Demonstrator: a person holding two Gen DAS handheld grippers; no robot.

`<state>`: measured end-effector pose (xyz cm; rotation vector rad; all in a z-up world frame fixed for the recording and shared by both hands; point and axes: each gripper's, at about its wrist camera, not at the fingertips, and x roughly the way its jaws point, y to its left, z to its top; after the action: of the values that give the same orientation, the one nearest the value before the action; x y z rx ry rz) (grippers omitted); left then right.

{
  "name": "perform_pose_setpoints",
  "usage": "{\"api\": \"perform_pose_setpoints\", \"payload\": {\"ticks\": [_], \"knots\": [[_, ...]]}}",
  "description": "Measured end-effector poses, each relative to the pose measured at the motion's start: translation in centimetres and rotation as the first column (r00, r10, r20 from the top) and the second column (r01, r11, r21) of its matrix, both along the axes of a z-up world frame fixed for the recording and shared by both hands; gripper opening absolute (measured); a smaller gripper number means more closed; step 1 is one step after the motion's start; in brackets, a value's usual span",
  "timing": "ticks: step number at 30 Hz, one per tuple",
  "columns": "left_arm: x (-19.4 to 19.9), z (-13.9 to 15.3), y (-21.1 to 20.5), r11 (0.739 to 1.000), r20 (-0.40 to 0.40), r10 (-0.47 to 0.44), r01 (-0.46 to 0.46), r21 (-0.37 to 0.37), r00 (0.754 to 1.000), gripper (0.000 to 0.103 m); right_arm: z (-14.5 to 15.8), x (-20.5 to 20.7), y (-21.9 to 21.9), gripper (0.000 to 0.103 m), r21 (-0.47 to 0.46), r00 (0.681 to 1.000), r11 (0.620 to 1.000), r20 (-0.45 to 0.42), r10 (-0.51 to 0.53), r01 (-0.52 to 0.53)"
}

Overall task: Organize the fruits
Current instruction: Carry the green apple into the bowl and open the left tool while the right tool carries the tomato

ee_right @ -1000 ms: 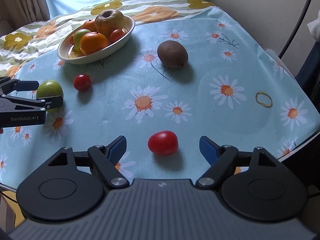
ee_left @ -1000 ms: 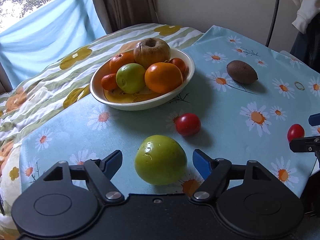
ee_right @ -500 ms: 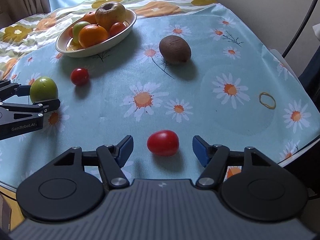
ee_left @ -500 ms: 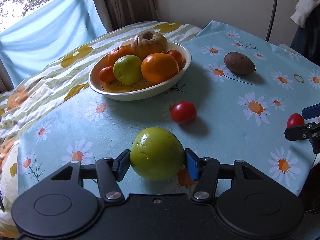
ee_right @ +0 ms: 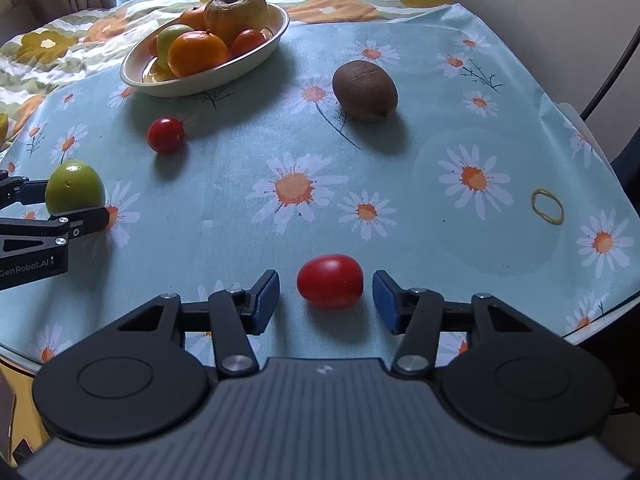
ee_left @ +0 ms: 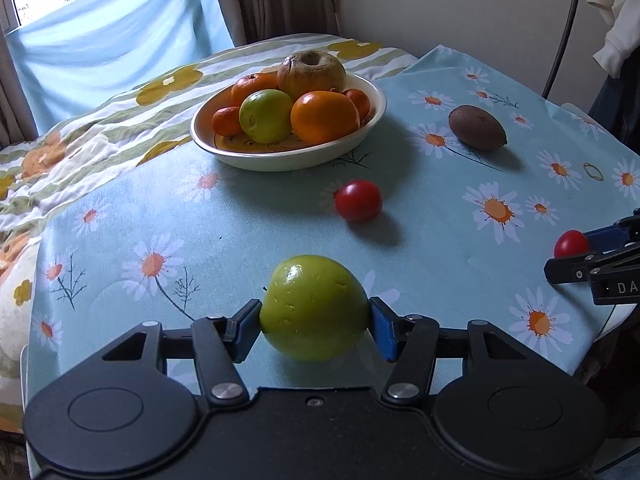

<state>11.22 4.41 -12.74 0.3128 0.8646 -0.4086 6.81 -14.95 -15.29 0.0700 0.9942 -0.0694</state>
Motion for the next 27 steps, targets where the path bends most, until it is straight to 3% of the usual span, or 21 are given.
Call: {"api": "perform_pose_setpoints", "payload": {"ticks": [11, 19, 27], "knots": [[-2.8, 3.7, -1.1, 0.979, 0.028, 0.195, -0.193, -0.063, 0.980, 0.061, 2.6, 1.0, -0.7, 0.050, 0.022, 0.986, 0.987, 0.056, 0.159, -0.160], [-4.2, 7.8, -3.6, 0.939, 0.075, 0.329, -0.317, -0.137, 0.941, 0.061, 7.1, 2.6, -2.5, 0.050, 0.033, 0.954, 0.960, 0.130, 0.270, -0.277], [-3.6, 10.8, -5.7, 0.897, 0.136, 0.428, -0.401, -0.188, 0.894, 0.061, 10.4, 5.4, -3.7, 0.050, 0.016, 0.898, 0.912, 0.187, 0.399, -0.409]]}}
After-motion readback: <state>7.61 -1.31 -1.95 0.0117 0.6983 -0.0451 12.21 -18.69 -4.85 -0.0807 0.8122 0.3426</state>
